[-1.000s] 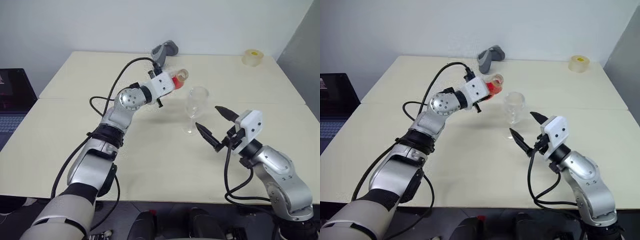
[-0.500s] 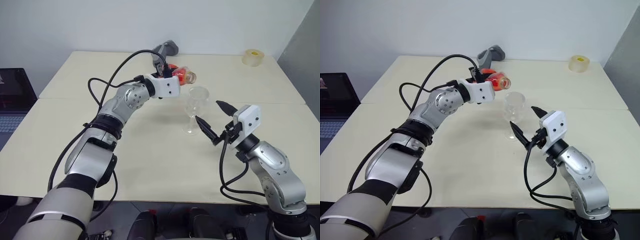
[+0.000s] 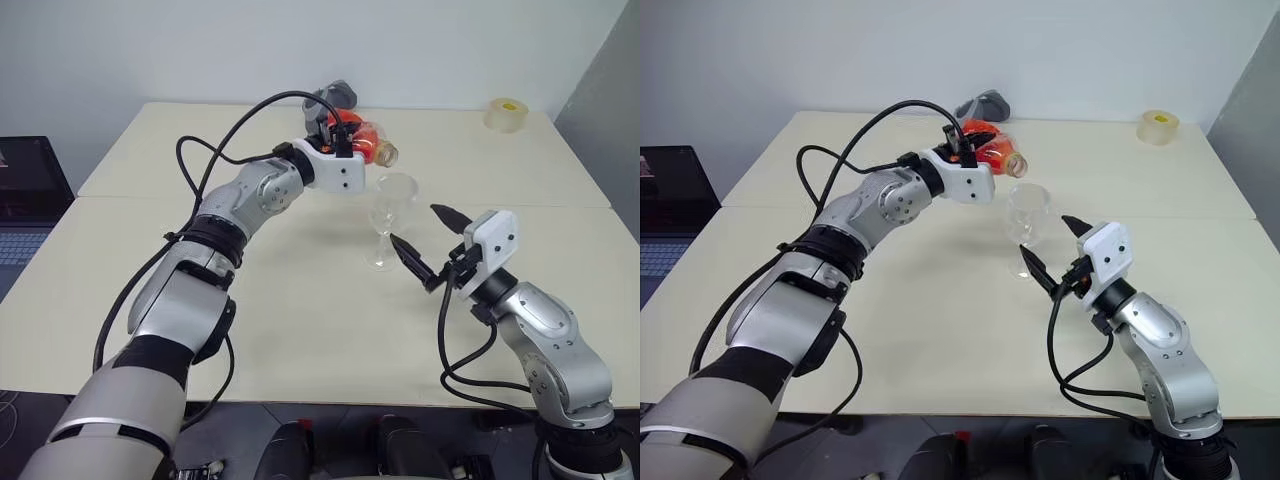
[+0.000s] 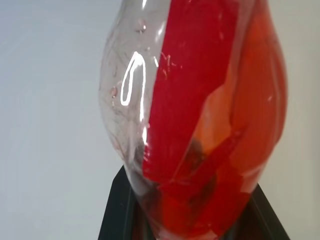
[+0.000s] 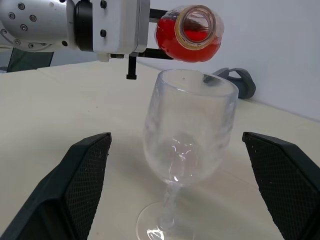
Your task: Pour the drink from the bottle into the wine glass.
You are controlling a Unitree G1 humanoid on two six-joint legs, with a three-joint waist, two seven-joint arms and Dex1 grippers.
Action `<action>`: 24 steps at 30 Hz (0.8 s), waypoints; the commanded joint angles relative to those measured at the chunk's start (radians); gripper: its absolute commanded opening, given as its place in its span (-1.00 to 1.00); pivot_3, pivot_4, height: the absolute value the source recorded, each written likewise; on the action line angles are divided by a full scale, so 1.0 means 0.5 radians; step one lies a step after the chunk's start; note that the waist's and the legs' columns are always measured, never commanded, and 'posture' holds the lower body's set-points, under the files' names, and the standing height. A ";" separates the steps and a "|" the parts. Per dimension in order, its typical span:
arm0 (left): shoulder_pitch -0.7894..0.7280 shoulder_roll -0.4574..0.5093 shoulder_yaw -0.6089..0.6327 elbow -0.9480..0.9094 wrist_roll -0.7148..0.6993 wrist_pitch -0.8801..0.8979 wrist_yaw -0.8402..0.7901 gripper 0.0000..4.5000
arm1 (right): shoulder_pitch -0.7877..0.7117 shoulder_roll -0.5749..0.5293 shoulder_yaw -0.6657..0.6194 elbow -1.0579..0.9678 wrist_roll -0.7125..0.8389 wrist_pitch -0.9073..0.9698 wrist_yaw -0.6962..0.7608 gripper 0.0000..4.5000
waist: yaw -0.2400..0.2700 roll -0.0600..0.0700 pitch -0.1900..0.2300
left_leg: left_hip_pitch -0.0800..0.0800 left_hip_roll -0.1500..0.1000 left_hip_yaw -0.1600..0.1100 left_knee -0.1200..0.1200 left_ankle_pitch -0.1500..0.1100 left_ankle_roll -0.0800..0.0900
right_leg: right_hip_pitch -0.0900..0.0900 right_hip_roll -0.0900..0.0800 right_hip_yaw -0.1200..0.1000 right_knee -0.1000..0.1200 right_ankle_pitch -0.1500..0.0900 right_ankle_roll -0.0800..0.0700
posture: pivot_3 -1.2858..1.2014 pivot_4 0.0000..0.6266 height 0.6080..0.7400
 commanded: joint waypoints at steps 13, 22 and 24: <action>-0.141 0.070 -0.053 0.035 0.143 -0.043 0.265 -0.66 | -0.032 0.010 -0.032 -0.070 0.022 0.015 -0.026 1.00 | 0.000 0.000 0.000 | 0.000 0.000 0.000 0.000 0.000 0.000 | 0.000 0.000 0.000 0.000 0.000 0.000 | 0.03 -0.52 1.00; -0.188 0.077 -0.108 0.094 0.210 -0.058 0.379 -0.66 | -0.039 0.013 -0.028 -0.063 0.025 0.011 -0.019 1.00 | 0.000 0.000 0.000 | 0.000 0.000 0.001 0.000 0.000 0.000 | 0.000 0.000 0.000 0.001 0.000 0.000 | 0.03 -0.52 1.00; -0.192 0.077 -0.116 0.101 0.215 -0.060 0.392 -0.66 | -0.037 0.012 -0.029 -0.066 0.027 0.013 -0.018 1.00 | 0.000 0.000 0.000 | 0.000 0.000 0.001 0.000 0.000 0.000 | 0.000 0.000 0.000 0.001 0.000 0.000 | 0.03 -0.52 1.00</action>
